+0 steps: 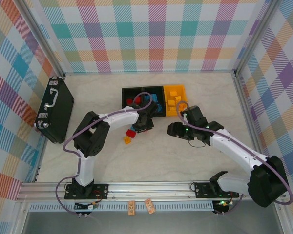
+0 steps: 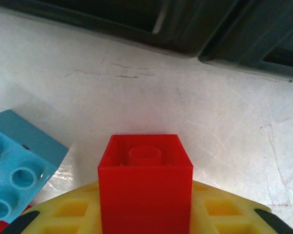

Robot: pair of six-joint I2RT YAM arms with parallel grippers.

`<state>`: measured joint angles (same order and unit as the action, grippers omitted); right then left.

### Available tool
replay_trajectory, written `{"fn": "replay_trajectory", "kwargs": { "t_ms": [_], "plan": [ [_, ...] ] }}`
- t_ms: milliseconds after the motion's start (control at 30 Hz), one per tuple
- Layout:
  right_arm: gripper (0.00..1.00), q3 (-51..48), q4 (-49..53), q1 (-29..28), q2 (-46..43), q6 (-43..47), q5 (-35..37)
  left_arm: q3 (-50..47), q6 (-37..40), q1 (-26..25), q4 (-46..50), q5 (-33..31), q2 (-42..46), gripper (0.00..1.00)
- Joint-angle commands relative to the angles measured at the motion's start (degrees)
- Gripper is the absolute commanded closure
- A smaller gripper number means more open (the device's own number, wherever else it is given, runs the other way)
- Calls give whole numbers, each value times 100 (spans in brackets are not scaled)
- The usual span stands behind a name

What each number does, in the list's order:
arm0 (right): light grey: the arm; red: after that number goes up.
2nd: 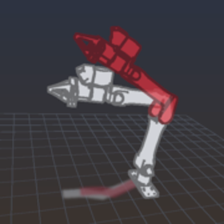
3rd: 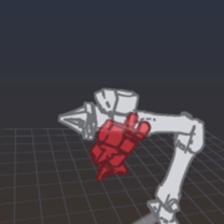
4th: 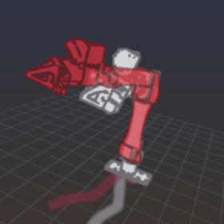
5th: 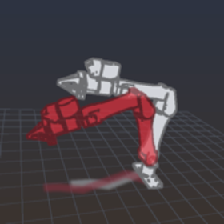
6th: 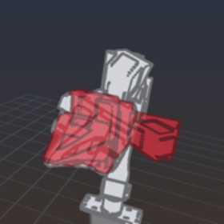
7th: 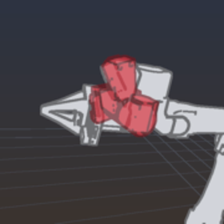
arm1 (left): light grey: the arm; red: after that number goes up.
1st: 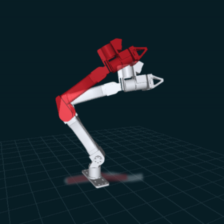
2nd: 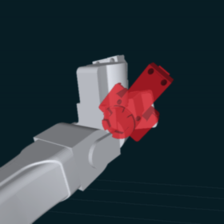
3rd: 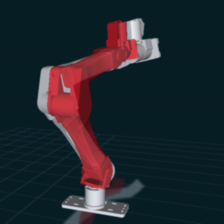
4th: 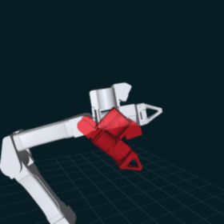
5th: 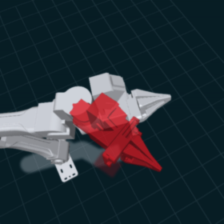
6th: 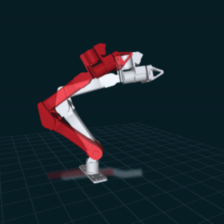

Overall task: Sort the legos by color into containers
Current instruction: Pick up the lego from the center of the table.

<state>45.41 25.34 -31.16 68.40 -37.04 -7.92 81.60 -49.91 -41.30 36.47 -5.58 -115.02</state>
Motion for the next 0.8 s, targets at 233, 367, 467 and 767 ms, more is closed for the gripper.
{"fn": "replay_trajectory", "kwargs": {
  "t_ms": [233,367,467,767],
  "plan": [
    [41,-172,-41,-21,-119,23,10,121,156,-87,291,-147,40,78],
    [41,-160,-47,-16,-143,13,1,131,311,-163,402,-263,245,78],
    [41,-121,-43,-14,-159,24,-46,109,433,-192,508,-286,457,78],
    [41,254,-206,-27,147,47,-342,170,1146,-162,989,-632,1226,78]
  ]
}}
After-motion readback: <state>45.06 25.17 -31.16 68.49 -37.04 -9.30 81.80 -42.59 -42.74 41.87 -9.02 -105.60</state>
